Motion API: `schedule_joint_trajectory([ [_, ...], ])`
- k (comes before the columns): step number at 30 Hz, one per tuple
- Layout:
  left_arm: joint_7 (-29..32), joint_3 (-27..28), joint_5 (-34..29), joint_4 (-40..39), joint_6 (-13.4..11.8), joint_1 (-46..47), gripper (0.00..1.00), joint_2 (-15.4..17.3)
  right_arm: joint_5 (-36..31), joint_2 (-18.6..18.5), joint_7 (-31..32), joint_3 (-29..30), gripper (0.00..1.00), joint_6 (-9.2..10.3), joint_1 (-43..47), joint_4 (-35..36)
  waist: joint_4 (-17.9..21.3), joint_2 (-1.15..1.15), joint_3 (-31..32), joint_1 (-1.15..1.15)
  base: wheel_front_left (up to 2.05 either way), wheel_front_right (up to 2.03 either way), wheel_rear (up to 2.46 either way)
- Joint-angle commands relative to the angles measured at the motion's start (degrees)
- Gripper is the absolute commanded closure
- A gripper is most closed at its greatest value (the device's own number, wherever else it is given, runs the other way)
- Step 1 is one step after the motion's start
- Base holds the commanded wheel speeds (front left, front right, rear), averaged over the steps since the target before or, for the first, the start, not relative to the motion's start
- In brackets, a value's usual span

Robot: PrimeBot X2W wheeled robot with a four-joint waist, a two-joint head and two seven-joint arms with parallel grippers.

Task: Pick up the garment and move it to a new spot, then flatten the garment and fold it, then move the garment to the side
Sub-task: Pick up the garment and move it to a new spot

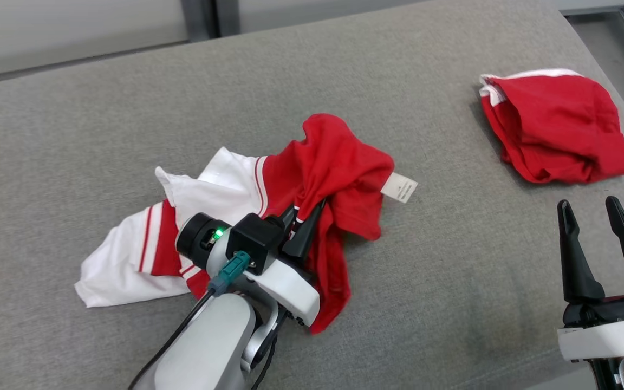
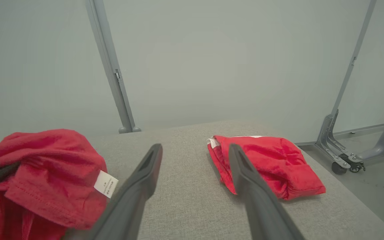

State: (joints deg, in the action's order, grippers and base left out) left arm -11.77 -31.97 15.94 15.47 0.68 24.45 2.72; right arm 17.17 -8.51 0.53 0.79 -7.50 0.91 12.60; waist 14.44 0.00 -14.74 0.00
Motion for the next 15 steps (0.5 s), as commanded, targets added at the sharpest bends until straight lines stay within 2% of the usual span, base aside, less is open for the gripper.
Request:
schedule_joint_trajectory([
  [1, 0.5, -1.2, 0.0, 3.2, -0.7, 2.3, 1.00, 0.4, 0.5, 0.3, -1.3, -0.1, 0.00, 0.03, -1.1, -1.0, 4.7, 0.00, -5.2, 0.00, 0.00, 0.00, 0.00],
  [2, 0.4, -1.6, 0.5, 4.5, -0.8, 2.6, 1.00, 0.4, 0.5, 0.3, -1.6, -0.2, 0.00, 0.02, -1.4, -1.4, 4.9, 0.00, -5.6, 0.00, 0.00, 0.00, 0.00],
  [3, 0.7, -2.1, 0.7, 5.8, -1.0, 3.0, 0.84, 0.4, 0.6, 0.4, -2.1, -0.1, 0.00, 0.02, -1.5, -1.8, 4.9, 0.00, -5.9, 0.00, 0.00, 0.00, 0.00],
  [4, 0.7, -2.5, 0.7, 6.9, -1.3, 3.4, 0.01, 0.4, 0.7, 0.4, -2.4, -0.1, 0.00, 0.03, -1.4, -2.1, 4.9, 0.00, -6.1, 0.00, 0.00, 0.00, 0.00],
  [9, -1.2, -3.8, 0.8, 8.6, -1.8, 4.3, 0.00, 0.4, 0.4, 0.1, -3.2, 0.0, 0.00, 0.02, -2.3, -3.3, 3.0, 0.00, -6.1, 0.00, 0.00, 0.00, 0.00],
  [15, -3.1, -1.7, 1.6, 3.1, -3.4, 0.5, 0.00, 1.0, -0.2, -1.1, -2.5, 0.0, 0.00, 0.03, -1.9, -3.2, -0.9, 0.00, -2.7, 0.00, 0.00, 0.00, 0.00],
])
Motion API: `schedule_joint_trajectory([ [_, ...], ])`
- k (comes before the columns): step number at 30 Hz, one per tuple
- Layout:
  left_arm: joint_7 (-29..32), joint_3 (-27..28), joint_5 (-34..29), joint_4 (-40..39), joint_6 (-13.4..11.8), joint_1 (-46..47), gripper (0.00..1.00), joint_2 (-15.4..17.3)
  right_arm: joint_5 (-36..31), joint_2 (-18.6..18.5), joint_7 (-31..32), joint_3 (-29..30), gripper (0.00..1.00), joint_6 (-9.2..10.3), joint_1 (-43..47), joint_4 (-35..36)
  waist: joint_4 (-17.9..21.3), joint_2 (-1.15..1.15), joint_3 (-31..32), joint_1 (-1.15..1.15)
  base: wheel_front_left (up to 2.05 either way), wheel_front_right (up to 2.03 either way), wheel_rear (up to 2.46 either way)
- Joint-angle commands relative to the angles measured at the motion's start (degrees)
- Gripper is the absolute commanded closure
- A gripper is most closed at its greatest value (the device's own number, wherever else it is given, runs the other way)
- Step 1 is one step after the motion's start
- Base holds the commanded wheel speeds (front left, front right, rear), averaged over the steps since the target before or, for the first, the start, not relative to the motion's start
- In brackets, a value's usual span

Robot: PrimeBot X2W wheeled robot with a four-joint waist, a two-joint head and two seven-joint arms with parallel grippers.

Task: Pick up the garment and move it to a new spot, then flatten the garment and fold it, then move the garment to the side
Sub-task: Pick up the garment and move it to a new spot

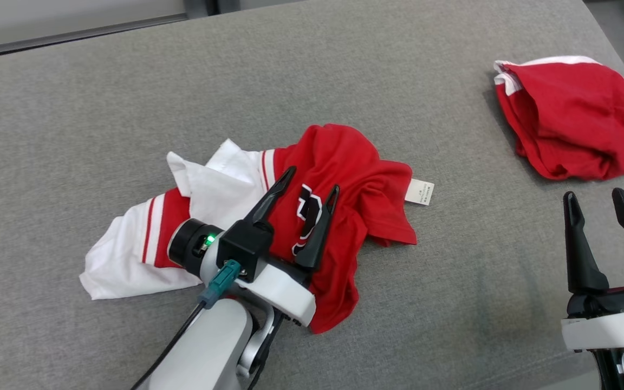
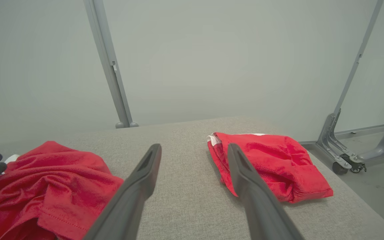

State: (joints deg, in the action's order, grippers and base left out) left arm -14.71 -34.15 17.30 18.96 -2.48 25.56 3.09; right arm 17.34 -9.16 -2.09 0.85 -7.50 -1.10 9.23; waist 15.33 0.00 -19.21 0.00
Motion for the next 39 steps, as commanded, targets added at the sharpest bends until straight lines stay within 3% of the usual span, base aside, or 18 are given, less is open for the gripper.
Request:
schedule_joint_trajectory([
  [1, -0.3, 1.1, 0.1, -1.7, -0.9, -1.3, 0.00, 1.2, -0.3, -0.6, 0.3, 0.0, 0.00, 0.03, 0.3, 0.3, -2.6, 0.00, 2.5, 0.00, 0.00, 0.00, 0.00],
  [11, -0.5, 13.0, 1.4, -11.9, -6.4, -10.0, 0.00, 6.3, -1.5, -1.9, 3.9, 0.7, 0.00, 0.03, 3.2, 2.6, -10.3, 0.00, 9.2, 0.00, 0.00, 0.00, 0.00],
  [18, -0.4, 19.9, 4.2, -13.3, -4.2, -16.7, 0.00, 9.1, -1.9, -1.9, 6.2, 0.1, 0.00, 0.03, 5.6, 4.0, -13.1, 0.00, 12.8, 0.00, 0.00, 0.00, 0.00],
  [24, -0.5, 22.1, 5.0, -14.0, -2.2, -21.0, 0.00, 10.5, -1.8, -2.0, 7.7, 0.0, 0.00, 0.03, 7.3, 4.4, -13.5, 0.00, 14.9, 0.00, 0.00, 0.00, 0.00],
  [39, 0.6, 21.3, 4.6, -15.4, -3.8, -28.0, 0.00, 10.8, -1.8, -2.8, 8.7, -0.6, 0.00, 0.03, 10.8, 4.0, -13.0, 0.00, 20.0, 0.00, 0.00, 0.00, 0.00],
])
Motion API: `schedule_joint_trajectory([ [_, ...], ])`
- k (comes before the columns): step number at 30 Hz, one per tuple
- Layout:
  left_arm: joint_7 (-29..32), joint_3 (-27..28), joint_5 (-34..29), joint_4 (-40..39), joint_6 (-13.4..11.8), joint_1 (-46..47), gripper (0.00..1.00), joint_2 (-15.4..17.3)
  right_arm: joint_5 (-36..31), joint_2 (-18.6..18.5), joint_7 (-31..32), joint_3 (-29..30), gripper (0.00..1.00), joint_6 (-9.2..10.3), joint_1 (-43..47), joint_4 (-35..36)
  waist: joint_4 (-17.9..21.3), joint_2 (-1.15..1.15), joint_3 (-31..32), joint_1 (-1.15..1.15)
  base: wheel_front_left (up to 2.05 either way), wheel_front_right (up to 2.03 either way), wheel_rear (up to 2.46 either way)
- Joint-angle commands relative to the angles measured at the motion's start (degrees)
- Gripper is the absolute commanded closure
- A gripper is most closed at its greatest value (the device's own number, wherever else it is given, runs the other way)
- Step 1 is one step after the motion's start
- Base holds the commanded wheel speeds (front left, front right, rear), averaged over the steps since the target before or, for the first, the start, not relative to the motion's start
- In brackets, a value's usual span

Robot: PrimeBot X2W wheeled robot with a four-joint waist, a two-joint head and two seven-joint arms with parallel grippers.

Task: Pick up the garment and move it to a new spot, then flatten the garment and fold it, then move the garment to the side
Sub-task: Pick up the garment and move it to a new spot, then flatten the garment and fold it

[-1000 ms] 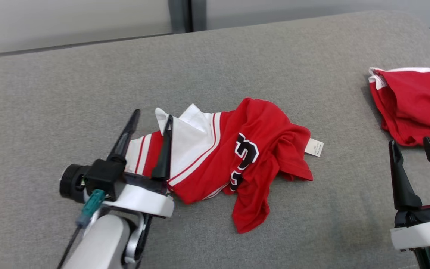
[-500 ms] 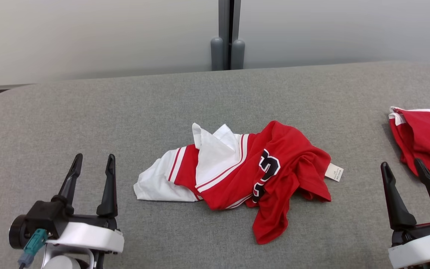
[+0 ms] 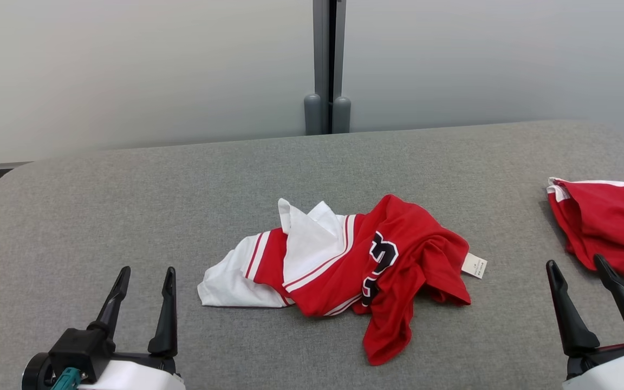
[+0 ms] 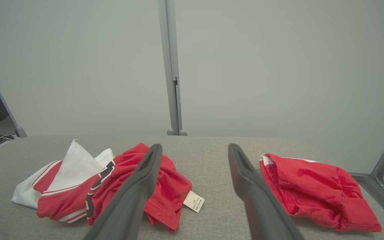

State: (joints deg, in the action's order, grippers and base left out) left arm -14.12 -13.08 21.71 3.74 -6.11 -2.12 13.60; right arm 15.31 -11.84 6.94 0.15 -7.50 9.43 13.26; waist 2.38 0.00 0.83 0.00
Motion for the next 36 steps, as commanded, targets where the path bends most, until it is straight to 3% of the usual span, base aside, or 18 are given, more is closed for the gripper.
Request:
schedule_joint_trajectory([
  [1, 0.2, 0.1, 0.0, -0.3, -0.4, -0.7, 0.00, 0.3, 0.2, -0.2, -0.3, 0.2, 0.00, 0.03, 0.3, 0.0, -0.1, 0.00, 0.1, 0.00, 0.00, 0.00, 0.00],
  [22, 2.1, -1.0, 0.2, -1.7, -1.9, 0.1, 0.00, 0.3, 0.5, 0.3, -0.2, 0.6, 0.00, 0.03, 0.0, 0.4, -0.5, 0.00, -0.5, 0.00, 0.00, 0.00, 0.00],
  [28, 4.7, -5.3, -0.2, -0.5, 0.5, 5.9, 0.00, -2.0, 0.8, 0.0, -0.1, 0.7, 0.00, 0.03, -1.5, 1.3, -0.4, 0.00, -3.4, 0.00, 0.00, 0.00, 0.00],
  [36, 6.8, -10.6, 0.2, 10.7, 5.6, 17.3, 0.00, -6.3, 1.7, -0.4, -0.6, -0.9, 0.00, 0.03, -4.2, 0.9, 2.9, 0.00, -8.1, 0.00, 0.00, 0.00, 0.00],
])
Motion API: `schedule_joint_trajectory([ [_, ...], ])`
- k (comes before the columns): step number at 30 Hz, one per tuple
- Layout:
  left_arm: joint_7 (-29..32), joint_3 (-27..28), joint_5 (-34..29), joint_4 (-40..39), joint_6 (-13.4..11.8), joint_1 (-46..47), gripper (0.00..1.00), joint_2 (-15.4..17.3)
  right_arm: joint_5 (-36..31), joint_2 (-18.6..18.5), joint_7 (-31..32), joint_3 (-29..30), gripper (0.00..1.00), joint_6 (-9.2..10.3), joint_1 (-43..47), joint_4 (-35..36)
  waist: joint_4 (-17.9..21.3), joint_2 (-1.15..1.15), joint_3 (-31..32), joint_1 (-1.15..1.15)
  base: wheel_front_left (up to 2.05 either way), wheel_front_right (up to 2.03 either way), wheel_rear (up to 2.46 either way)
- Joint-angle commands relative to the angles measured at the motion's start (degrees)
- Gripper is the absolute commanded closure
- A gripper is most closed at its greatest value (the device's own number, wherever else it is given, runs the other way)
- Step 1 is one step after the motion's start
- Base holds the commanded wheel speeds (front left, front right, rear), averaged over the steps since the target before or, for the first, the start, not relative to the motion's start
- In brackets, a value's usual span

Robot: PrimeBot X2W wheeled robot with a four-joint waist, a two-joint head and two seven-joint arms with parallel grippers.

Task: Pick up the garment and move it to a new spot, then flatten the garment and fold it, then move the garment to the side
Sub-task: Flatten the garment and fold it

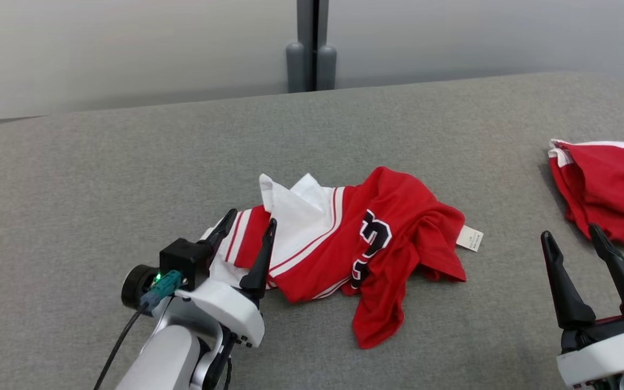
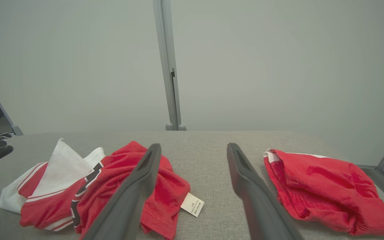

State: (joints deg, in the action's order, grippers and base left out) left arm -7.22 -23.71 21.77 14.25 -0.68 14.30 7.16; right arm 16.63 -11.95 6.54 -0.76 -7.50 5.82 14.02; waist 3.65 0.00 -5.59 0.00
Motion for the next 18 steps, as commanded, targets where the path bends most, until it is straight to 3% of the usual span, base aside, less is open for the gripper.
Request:
schedule_joint_trajectory([
  [1, -0.3, -0.3, 0.4, 2.4, 0.9, 2.4, 0.00, -0.1, 0.4, -0.4, -0.4, -0.3, 0.00, 0.03, -1.2, -0.2, 2.5, 0.00, -2.3, 0.00, 0.00, 0.00, 0.00],
  [4, -0.8, -1.5, 0.7, 11.9, 3.5, 7.8, 0.00, -1.2, 0.0, -0.7, -1.3, -0.4, 0.00, 0.03, -2.4, -1.5, 5.1, 0.00, -3.7, 0.00, 0.00, 0.00, 0.00],
  [9, -1.7, -1.7, 1.6, 21.5, 5.0, 12.5, 0.00, -1.7, 0.5, -0.4, -2.2, -0.5, 0.00, 0.03, -3.2, -2.5, 6.7, 0.00, -4.4, 0.00, 0.00, 0.00, 0.00],
  [10, -1.8, -2.0, 1.5, 23.1, 5.2, 13.4, 0.29, -1.8, 0.5, -0.4, -2.3, -0.5, 0.00, 0.02, -3.3, -2.7, 6.9, 0.00, -4.5, 0.00, 0.00, 0.00, 0.00],
  [11, -2.2, -2.0, 1.6, 24.3, 5.4, 14.3, 0.78, -1.9, 0.6, -0.3, -2.6, -0.3, 0.00, 0.03, -3.4, -2.8, 6.9, 0.00, -4.6, 0.00, 0.00, 0.00, 0.00],
  [12, -2.8, -2.0, 1.5, 25.3, 5.4, 15.0, 1.00, -2.0, 0.7, -0.2, -2.7, -0.2, 0.00, 0.03, -3.4, -2.9, 6.9, 0.00, -4.7, 0.00, 0.00, 0.00, 0.00],
  [18, -6.1, -1.7, 0.6, 27.6, 5.3, 17.5, 1.00, -1.4, 0.9, 0.2, -3.0, 0.6, 0.00, 0.03, -3.4, -3.0, 5.9, 0.00, -4.4, 0.00, 0.00, 0.00, 0.00],
])
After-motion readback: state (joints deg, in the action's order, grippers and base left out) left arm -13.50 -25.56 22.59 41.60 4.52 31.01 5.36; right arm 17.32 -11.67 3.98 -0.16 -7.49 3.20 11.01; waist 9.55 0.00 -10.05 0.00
